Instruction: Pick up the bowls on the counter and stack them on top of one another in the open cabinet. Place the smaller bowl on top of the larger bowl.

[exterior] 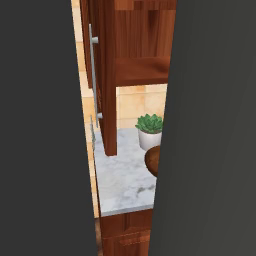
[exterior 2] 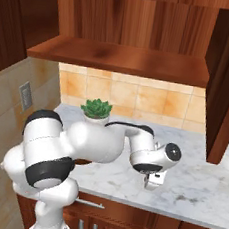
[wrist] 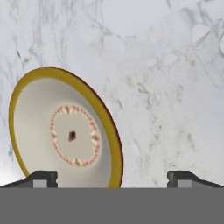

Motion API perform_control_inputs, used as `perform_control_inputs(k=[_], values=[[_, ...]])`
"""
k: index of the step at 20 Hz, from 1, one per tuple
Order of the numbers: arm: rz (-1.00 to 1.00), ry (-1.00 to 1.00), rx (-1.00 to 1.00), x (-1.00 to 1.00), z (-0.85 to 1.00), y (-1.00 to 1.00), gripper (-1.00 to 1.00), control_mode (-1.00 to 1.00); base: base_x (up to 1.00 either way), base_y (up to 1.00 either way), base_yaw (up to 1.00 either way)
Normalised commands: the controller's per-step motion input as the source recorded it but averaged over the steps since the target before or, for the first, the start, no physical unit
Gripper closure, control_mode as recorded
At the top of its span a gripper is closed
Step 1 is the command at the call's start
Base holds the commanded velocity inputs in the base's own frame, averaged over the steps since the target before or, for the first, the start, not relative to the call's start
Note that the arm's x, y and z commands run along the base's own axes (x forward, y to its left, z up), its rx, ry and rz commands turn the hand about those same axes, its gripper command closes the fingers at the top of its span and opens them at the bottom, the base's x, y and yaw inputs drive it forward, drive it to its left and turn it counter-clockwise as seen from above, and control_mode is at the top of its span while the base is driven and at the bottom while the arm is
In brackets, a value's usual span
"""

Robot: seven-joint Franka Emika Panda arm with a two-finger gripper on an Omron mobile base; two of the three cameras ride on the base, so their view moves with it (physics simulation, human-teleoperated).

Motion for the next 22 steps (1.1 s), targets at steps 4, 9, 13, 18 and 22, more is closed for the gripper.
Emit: perform_control_inputs(k=[4, 9, 13, 18, 22], values=[[0.00, 0.00, 0.09, 0.10, -0.05, -0.07, -1.00, -1.00, 0.00, 0.00, 0.00], [0.00, 0.00, 0.06, 0.09, -0.05, 0.00, -1.00, -1.00, 0.00, 0.00, 0.00], [0.00, 0.00, 0.03, 0.08, -0.10, 0.00, -1.00, -1.00, 0.00, 0.00, 0.00], [0.00, 0.00, 0.01, 0.01, -0.17, 0.00, -1.00, -1.00, 0.00, 0.00, 0.00], [0.00, 0.00, 0.00, 0.00, -0.17, 0.00, -1.00, -1.00, 0.00, 0.00, 0.00]])
